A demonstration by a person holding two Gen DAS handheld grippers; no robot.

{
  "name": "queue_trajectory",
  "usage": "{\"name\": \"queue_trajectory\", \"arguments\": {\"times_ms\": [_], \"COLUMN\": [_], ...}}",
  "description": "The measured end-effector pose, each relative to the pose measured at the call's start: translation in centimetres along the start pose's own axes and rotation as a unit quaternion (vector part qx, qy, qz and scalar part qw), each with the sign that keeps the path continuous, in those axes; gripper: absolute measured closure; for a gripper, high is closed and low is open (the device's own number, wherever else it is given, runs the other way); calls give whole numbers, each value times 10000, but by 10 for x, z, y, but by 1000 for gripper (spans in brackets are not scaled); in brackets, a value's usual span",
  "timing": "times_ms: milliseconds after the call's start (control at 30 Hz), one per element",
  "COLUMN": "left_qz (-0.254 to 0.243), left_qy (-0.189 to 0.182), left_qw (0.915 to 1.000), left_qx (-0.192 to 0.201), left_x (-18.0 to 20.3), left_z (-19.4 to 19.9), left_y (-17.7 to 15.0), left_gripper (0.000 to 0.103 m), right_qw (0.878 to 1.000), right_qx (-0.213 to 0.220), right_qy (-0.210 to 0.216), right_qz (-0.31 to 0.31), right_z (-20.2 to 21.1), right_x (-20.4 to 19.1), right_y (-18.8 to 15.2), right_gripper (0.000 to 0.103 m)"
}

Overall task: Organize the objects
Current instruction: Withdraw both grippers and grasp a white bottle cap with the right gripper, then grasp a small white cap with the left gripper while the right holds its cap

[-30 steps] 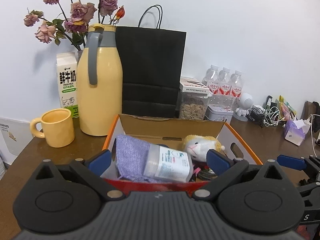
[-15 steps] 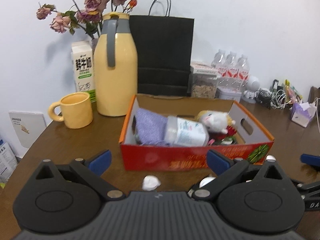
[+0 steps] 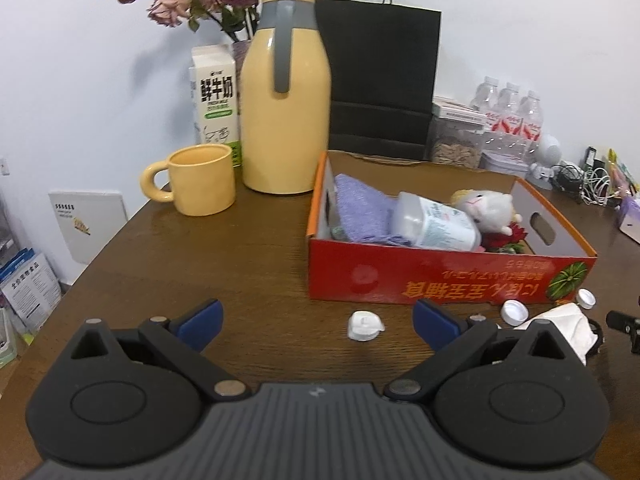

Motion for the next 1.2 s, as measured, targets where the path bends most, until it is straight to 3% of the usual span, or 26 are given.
{"name": "queue_trajectory", "arguments": {"times_ms": [233,400,533,800,1200], "left_qz": [65,79,104,124,-132], "left_qy": [132,177,175,201,178], "left_qw": [9998,9996,9996,9993,9975], "left_qx": [-115,-184,-211,-290,-673], "left_x": [-7,-10,-11,-13,-11], "left_z": [-7,-12,-15,-23,-56], "left_y": [-7,-10,-12,-17,-29], "left_gripper": [0,0,0,0,0], "right_qw": [9992,9984,9983,9991,9984], "right_qx": [-399,-563,-548,-365,349], "right_qy": [-30,26,164,201,214], "right_qz": [61,29,-68,-94,-378], "right_z": [-47,-71,-76,-71,-26], "right_x": [2,-2,-6,-8,-12], "right_y": [3,4,8,7,19], "right_gripper": [45,54,75,76,76]}}
Point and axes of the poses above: each gripper's, at about its wrist camera, not at the fingertips, and z roughly against the way its jaws point, x to its right, y to its top, the point moved 10 cm from there along -z, roughly the way its jaws point, and after that the axes turned 12 degrees about -y, right-handed, at the moved point
